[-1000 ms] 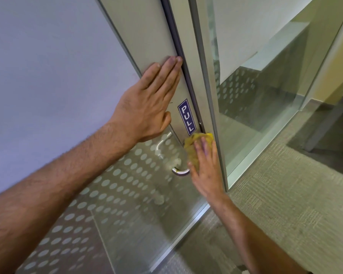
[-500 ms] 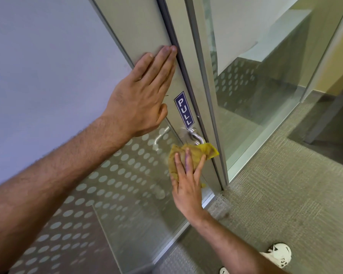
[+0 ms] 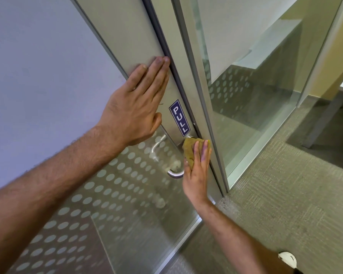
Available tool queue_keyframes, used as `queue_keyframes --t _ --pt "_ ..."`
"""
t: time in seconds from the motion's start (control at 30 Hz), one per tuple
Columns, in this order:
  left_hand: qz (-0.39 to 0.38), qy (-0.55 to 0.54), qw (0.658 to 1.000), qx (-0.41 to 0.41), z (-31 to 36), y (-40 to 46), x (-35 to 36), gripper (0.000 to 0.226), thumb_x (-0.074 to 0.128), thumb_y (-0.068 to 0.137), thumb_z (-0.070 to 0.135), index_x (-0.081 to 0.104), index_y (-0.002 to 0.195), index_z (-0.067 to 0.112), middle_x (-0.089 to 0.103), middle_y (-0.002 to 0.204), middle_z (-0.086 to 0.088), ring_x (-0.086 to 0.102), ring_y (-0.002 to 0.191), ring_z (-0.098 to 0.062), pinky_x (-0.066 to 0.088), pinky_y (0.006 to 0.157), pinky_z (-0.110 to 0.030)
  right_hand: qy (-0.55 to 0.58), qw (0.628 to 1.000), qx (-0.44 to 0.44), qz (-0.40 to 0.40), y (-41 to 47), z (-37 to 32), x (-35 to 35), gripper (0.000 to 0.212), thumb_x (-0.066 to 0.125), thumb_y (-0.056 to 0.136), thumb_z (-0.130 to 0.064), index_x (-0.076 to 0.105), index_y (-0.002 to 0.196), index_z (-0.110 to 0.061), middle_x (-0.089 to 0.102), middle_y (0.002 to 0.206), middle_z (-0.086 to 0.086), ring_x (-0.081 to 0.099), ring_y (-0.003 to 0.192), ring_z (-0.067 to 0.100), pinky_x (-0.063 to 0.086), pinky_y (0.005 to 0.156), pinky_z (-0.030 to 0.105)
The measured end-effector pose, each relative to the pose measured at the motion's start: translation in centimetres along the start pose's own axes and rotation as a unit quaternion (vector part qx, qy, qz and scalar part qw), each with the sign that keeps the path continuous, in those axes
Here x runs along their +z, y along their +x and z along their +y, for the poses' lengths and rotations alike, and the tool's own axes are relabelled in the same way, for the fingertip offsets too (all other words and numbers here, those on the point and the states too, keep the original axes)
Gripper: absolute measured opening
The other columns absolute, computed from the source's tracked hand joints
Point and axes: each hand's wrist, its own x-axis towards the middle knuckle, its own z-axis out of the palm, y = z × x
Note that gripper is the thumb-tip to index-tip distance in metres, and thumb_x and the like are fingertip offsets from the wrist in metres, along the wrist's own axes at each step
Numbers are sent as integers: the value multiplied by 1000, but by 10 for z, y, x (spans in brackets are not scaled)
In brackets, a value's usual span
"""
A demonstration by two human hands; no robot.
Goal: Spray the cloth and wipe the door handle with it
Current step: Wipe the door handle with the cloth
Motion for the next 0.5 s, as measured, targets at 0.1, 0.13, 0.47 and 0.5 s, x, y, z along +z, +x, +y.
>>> queue_keyframes --t 0.1,0.13,0.47,0.5 --pt "8 29 1000 5 2 0 4 86 17 101 46 -4 163 -10 -7 173 -26 -2 163 -35 -1 131 -47 100 992 61 45 -4 -8 8 67 50 103 -13 16 159 -24 -6 170 -4 5 156 16 27 123 49" --pt "13 34 999 8 2 -1 6 86 16 101 47 -3 163 -10 -6 173 -26 -1 163 -34 -1 131 -46 123 988 71 55 -9 -10 11 67 50 103 -12 17 159 -27 -7 170 -7 6 155 7 30 122 40" --pt "-8 67 997 44 26 -8 16 93 14 102 59 0 164 -11 -2 173 -25 3 163 -34 -1 130 -46 -101 988 -110 -33 -30 17 3 72 55 87 -9 36 155 -22 12 169 9 -6 154 44 44 94 44" --pt "-6 67 997 43 25 -7 16 94 14 103 59 1 163 -11 -1 173 -25 4 162 -34 1 130 -46 -90 991 -100 -10 -15 16 0 70 54 90 -9 34 156 -22 10 170 9 -6 155 39 44 98 43"
